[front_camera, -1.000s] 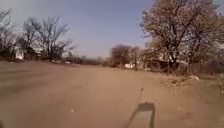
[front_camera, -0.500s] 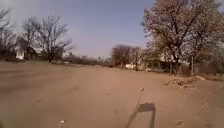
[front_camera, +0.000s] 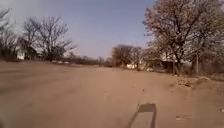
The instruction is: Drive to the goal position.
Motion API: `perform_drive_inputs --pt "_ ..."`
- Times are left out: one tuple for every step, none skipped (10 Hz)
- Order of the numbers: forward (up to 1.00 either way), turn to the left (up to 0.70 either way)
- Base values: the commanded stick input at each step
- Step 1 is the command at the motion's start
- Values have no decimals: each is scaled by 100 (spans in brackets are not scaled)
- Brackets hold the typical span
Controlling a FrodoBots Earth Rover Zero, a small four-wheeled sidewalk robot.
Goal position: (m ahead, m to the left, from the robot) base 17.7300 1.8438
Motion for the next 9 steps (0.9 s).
perform_drive_inputs --pt "70 0" --pt "70 0" --pt "70 0" --pt "70 0" --pt "70 0" --pt "70 0" --pt "70 0" --pt "70 0" --pt "70 0"
